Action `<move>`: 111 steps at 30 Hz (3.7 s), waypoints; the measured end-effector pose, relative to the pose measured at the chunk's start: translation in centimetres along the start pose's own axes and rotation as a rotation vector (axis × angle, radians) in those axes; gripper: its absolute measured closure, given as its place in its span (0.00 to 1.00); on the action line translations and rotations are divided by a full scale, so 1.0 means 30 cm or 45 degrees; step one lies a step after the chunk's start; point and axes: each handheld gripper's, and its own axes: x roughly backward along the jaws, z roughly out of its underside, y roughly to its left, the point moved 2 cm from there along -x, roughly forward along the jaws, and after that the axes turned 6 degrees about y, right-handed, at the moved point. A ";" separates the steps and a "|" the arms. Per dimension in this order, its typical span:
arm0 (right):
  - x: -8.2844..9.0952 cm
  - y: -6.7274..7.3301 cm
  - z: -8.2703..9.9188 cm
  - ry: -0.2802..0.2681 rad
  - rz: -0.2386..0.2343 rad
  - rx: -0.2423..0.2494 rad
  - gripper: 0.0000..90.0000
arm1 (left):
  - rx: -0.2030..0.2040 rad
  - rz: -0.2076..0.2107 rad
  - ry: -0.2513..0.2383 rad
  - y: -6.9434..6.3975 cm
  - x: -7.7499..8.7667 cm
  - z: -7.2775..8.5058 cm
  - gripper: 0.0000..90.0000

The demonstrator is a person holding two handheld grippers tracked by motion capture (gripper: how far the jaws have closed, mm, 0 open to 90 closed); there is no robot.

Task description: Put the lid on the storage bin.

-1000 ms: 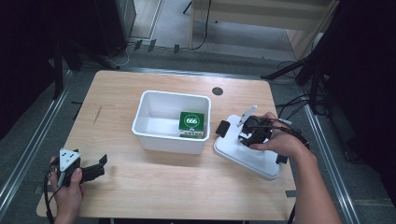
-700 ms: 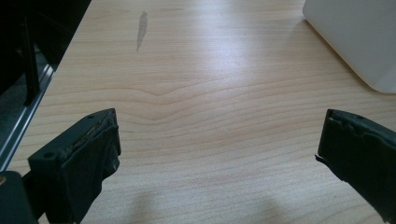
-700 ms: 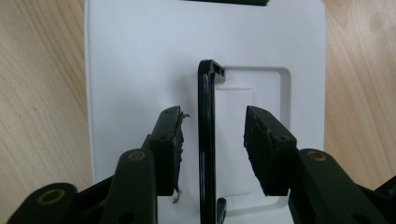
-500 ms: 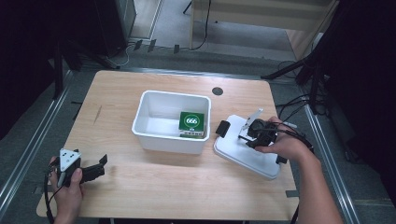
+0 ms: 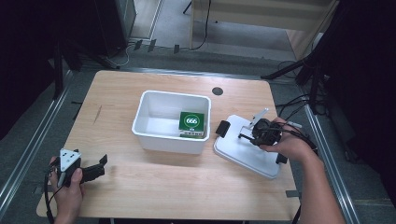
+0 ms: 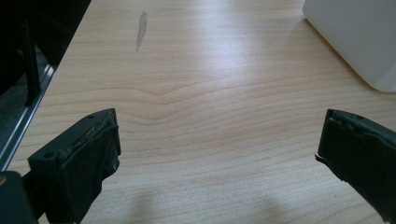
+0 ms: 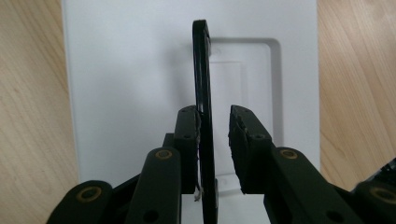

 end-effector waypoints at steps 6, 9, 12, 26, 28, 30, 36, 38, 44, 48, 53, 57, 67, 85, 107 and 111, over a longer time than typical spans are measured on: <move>-0.009 -0.010 0.007 0.014 0.026 0.014 0.92 | -0.001 -0.001 0.002 0.000 0.000 0.000 0.00; -0.005 -0.009 0.008 0.002 0.013 0.052 0.95 | -0.003 -0.002 0.003 0.000 0.000 0.000 0.00; 0.001 -0.010 0.006 -0.002 0.022 0.078 0.95 | -0.002 -0.002 0.001 0.000 0.000 0.000 0.00; 0.170 -0.040 -0.035 -0.057 0.111 0.182 0.95 | -0.001 0.000 0.001 0.001 -0.001 0.000 0.00; 0.196 -0.039 -0.045 -0.067 0.106 0.195 0.95 | 0.002 0.001 -0.001 0.001 0.000 0.000 0.00; 0.221 -0.037 -0.056 -0.071 0.100 0.217 0.95 | 0.003 0.001 0.000 0.001 0.000 0.000 0.00; 0.291 -0.038 -0.086 -0.069 0.116 0.251 0.95 | 0.007 0.003 0.001 0.001 0.000 0.000 0.00; 0.312 -0.041 -0.094 -0.075 0.119 0.250 0.95 | 0.007 0.004 0.001 0.001 0.000 0.000 0.00; 0.372 -0.047 -0.121 -0.105 0.134 0.268 0.95 | 0.009 0.007 0.001 0.002 0.000 0.000 0.00; 0.404 -0.047 -0.136 -0.116 0.140 0.278 0.95 | 0.009 0.006 0.000 0.003 0.000 -0.001 0.00; 0.438 -0.047 -0.147 -0.122 0.148 0.284 0.95 | 0.010 0.008 -0.001 0.002 0.000 -0.001 0.00; 0.463 -0.047 -0.157 -0.142 0.146 0.288 0.95 | 0.004 0.007 0.001 0.003 0.000 -0.001 0.00; 0.494 -0.030 -0.209 -0.148 0.138 0.314 0.95 | 0.007 0.007 0.001 0.003 0.000 -0.001 0.00; 0.469 0.037 -0.383 -0.193 0.076 0.408 0.95 | 0.014 0.012 -0.001 0.004 0.001 -0.001 0.00; 0.408 0.132 -0.584 -0.215 0.032 0.511 0.95 | 0.019 0.022 -0.004 0.007 0.000 -0.003 0.00; 0.390 0.148 -0.618 -0.209 0.027 0.528 0.95 | 0.020 0.023 -0.005 0.007 0.001 -0.002 0.00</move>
